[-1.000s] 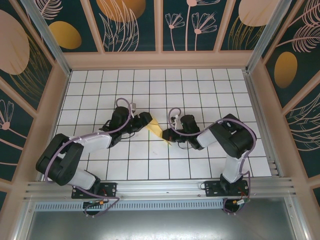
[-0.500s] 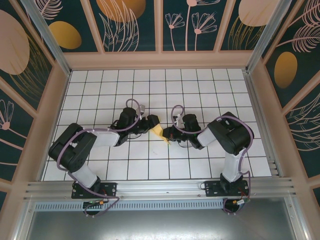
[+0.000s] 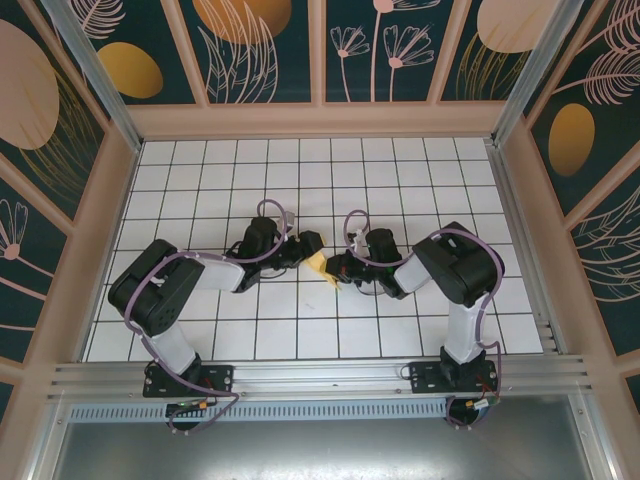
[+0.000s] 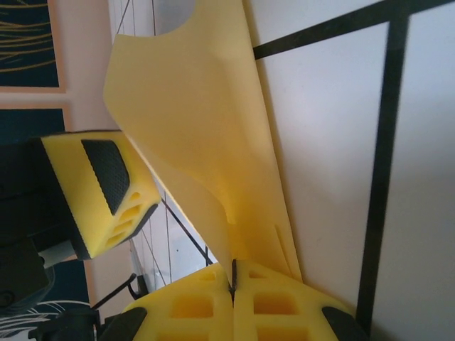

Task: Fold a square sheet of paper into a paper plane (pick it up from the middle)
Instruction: Fold the wing for the fifth time at the center of the table.

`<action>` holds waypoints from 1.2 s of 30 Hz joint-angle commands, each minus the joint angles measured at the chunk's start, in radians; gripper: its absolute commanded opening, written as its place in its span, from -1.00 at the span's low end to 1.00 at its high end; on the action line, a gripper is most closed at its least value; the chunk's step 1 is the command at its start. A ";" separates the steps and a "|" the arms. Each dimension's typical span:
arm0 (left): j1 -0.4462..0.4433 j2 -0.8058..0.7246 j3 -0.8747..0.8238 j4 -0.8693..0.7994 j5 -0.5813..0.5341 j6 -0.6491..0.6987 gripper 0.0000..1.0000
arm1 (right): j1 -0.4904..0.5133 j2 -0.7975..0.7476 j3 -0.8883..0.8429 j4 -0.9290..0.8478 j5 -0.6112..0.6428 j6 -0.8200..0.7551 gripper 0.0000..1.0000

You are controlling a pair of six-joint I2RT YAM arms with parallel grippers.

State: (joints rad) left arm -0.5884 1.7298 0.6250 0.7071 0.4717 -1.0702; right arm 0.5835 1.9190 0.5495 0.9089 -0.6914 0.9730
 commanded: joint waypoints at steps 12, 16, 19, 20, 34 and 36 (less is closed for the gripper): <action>-0.004 0.063 0.005 0.065 0.025 0.016 0.30 | -0.016 0.042 -0.002 0.004 -0.002 0.050 -1.00; -0.005 0.096 0.015 0.058 -0.003 0.005 0.29 | -0.016 0.046 0.001 -0.002 -0.007 0.049 -1.00; -0.005 0.096 0.010 0.065 -0.025 -0.004 0.29 | -0.016 0.043 0.001 -0.011 -0.005 0.044 -1.00; -0.004 0.092 0.009 0.065 -0.027 -0.002 0.29 | -0.017 0.044 0.003 -0.014 -0.005 0.042 -1.00; -0.005 0.071 0.050 0.085 0.004 0.016 0.35 | -0.016 0.050 0.012 -0.026 -0.005 0.038 -1.00; -0.004 0.084 0.059 0.056 -0.008 0.016 0.35 | -0.016 0.047 0.010 -0.029 -0.003 0.037 -1.00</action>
State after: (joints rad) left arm -0.5896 1.7950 0.6540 0.7586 0.4637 -1.0695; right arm 0.5755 1.9339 0.5545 0.9241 -0.7090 1.0237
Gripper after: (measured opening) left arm 0.672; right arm 0.046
